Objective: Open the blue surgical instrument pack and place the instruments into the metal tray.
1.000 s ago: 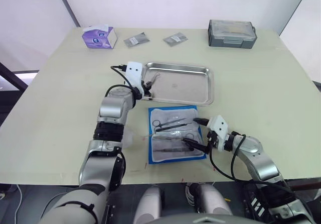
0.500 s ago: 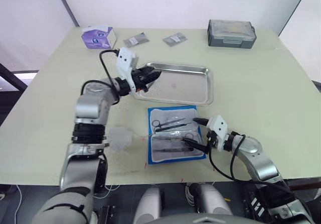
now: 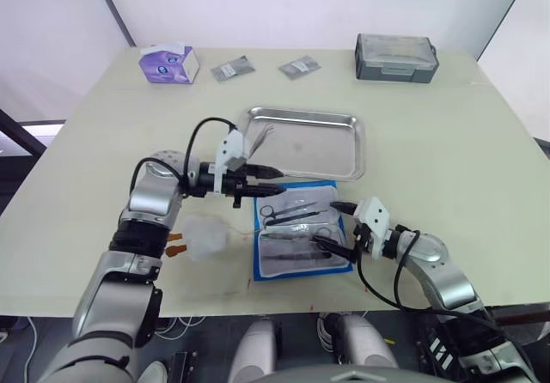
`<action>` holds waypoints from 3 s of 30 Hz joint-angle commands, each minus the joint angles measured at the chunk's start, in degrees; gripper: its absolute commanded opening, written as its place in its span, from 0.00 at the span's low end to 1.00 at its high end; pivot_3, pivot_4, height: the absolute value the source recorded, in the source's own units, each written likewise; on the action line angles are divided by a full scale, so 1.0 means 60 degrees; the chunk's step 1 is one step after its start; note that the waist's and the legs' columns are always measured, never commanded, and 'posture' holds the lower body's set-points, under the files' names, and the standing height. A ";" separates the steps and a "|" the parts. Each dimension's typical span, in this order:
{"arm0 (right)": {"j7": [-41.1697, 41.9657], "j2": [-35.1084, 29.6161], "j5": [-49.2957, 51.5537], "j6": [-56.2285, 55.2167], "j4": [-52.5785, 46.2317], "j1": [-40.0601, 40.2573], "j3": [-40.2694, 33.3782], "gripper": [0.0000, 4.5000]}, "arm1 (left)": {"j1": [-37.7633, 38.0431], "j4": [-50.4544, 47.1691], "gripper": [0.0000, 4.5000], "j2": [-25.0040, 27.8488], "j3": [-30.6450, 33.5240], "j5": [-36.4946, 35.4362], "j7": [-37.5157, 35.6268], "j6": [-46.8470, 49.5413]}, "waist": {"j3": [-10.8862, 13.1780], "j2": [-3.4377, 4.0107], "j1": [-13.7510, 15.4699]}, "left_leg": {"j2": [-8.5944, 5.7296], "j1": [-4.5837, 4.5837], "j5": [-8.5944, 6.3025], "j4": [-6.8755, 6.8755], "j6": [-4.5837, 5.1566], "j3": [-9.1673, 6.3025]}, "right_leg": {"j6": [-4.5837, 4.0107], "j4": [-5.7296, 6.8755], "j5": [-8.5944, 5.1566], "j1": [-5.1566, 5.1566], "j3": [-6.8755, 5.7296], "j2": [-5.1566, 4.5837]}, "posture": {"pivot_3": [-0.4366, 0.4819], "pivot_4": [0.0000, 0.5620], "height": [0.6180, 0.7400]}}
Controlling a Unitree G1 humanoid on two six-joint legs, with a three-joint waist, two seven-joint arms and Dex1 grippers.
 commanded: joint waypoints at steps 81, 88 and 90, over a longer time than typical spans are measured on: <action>-0.0296 0.0153 -0.0468 0.0560 0.1154 0.0357 0.0394 1.00 | -0.0814 -0.1420 0.01 0.0787 -0.1588 0.1679 -0.0220 0.3002 | -0.0021 -0.0003 -0.0012 | 0.0016 0.0007 -0.0001 -0.0005 0.0001 -0.0007 | 0.0000 -0.0003 -0.0002 0.0006 0.0002 0.0026 | 0.48 0.27 0.98; -0.0306 0.0182 -0.0476 0.0557 0.1157 0.0359 0.0421 1.00 | -0.0619 -0.1526 0.01 0.0733 -0.1452 0.1454 -0.0155 0.2897 | -0.0021 -0.0003 -0.0013 | 0.0018 0.0007 -0.0001 -0.0006 0.0001 -0.0007 | 0.0000 -0.0004 -0.0002 0.0006 0.0002 0.0027 | 0.48 0.27 0.98; -0.0304 0.0190 -0.0476 0.0544 0.1173 0.0357 0.0426 1.00 | -0.0558 -0.1525 0.01 0.0584 -0.1299 0.1154 -0.0115 0.3123 | -0.0021 -0.0003 -0.0013 | 0.0019 0.0007 -0.0001 -0.0006 0.0001 -0.0007 | 0.0000 -0.0004 -0.0002 0.0006 0.0002 0.0027 | 0.48 0.27 0.98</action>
